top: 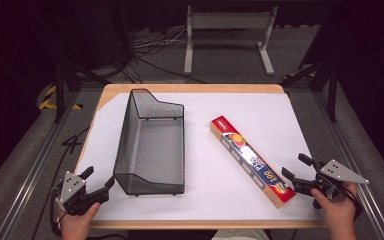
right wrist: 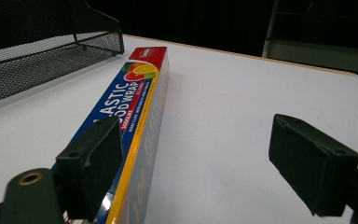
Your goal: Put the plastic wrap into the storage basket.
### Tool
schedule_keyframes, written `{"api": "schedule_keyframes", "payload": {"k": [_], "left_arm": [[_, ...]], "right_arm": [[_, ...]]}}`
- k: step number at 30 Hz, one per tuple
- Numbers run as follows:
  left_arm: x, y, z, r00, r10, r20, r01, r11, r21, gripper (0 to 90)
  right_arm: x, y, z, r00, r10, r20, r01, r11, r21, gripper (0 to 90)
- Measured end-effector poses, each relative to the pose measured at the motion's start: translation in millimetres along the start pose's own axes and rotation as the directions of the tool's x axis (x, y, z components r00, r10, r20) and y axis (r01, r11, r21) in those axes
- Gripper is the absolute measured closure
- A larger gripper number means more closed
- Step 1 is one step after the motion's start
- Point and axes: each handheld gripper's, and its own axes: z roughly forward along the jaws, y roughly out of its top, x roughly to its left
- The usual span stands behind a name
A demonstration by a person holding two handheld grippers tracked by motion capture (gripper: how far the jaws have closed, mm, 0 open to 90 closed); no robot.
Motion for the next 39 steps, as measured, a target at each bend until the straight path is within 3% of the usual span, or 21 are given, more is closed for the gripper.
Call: {"api": "schedule_keyframes", "payload": {"k": [8,21,33,39], "left_arm": [[-0.5,1.2,1.1,1.0,0.004,-0.003,-0.004,1.0,-0.001,22.6],[-0.9,1.2,-0.4,0.9999,0.005,-0.011,-0.005,1.0,-0.004,22.6],[-0.1,0.6,-0.4,0.9997,0.008,-0.022,-0.008,1.0,0.003,22.7],[1.0,0.0,-1.1,0.9997,0.004,-0.022,-0.004,1.0,0.004,22.7]], "right_arm": [[5.1,3.7,0.6,0.9997,-0.026,-0.001,0.026,0.999,0.03,17.8],[7.1,19.3,2.8,0.9996,0.012,-0.026,-0.011,0.999,0.031,17.8],[2.1,52.7,18.3,0.9982,0.047,-0.038,-0.04,0.986,0.161,18.6],[3.5,61.3,23.4,0.9967,0.067,-0.046,-0.057,0.98,0.19,18.6]]}}
